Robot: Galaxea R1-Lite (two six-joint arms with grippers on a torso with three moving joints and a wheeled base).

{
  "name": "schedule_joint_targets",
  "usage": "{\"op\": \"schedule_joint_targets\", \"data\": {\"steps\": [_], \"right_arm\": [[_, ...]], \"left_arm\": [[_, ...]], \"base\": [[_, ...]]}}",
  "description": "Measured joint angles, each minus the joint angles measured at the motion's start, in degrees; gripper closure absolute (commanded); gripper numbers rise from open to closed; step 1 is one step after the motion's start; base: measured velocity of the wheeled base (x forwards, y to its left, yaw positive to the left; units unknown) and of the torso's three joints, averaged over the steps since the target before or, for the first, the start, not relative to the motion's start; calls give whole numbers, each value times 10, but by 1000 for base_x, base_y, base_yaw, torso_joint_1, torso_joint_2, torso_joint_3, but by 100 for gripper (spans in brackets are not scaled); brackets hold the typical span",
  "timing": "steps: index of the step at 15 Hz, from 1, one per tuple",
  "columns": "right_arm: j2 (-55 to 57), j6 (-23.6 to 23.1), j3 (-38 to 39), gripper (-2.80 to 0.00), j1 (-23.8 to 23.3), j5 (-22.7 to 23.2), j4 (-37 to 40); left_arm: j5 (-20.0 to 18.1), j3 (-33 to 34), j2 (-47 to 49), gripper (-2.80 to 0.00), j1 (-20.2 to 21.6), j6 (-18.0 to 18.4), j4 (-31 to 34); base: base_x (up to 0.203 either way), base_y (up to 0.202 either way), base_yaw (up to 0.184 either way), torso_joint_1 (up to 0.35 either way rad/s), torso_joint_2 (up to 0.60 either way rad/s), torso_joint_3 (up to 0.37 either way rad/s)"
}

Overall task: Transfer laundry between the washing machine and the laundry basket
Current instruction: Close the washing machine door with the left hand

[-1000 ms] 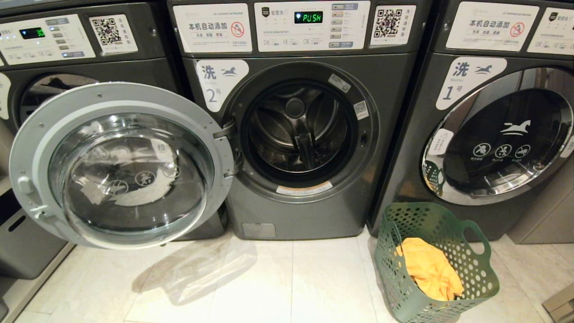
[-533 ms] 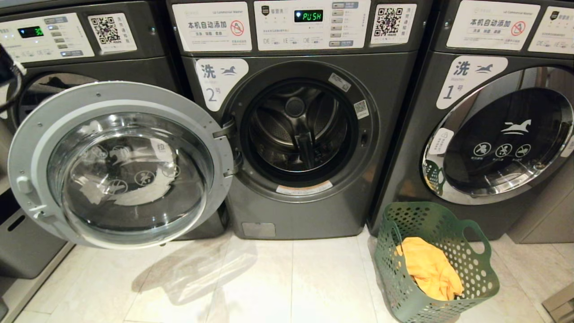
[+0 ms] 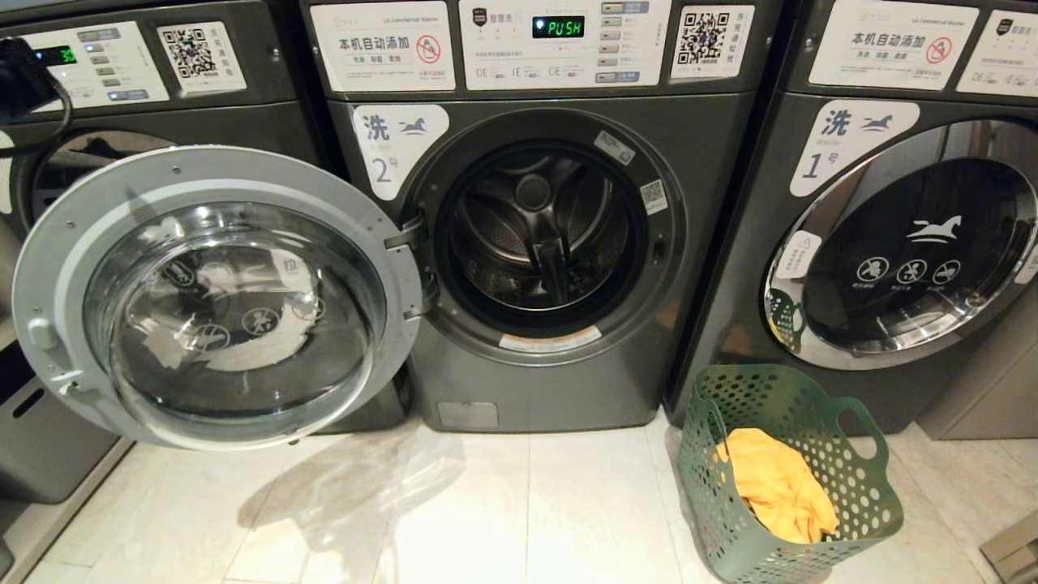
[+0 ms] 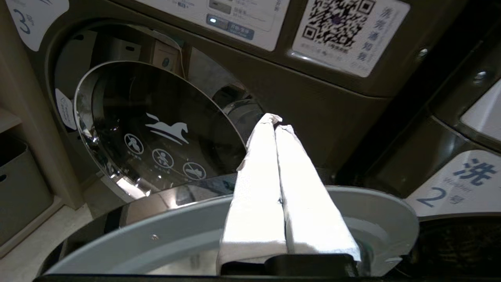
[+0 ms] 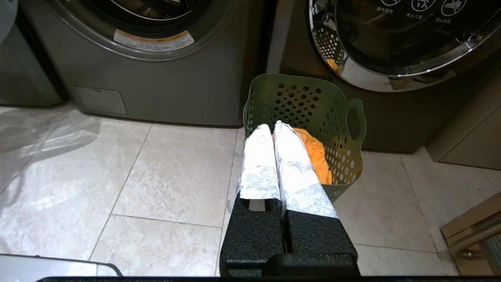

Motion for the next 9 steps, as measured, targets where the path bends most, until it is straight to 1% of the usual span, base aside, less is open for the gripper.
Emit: {"op": "schedule_joint_targets", "data": {"steps": [2,5,7,9], "right_arm": [[0,0,0,0,0,0,0],[0,2,0,0,0,0,0],[0,8,0,0,0,0,0],[0,13,0,0,0,-1,0]], "left_arm": [[-49,-13,36,0,32,-2,-13],[-128,-17,71,0,62,-19,-71],[-158,-18,82,0,74,-39,-71],[-163,-18,97,0,82,-41,-74]], "base": [[0,0,0,0,0,0],[0,0,0,0,0,0],[0,0,0,0,0,0],[0,0,0,0,0,0]]}}
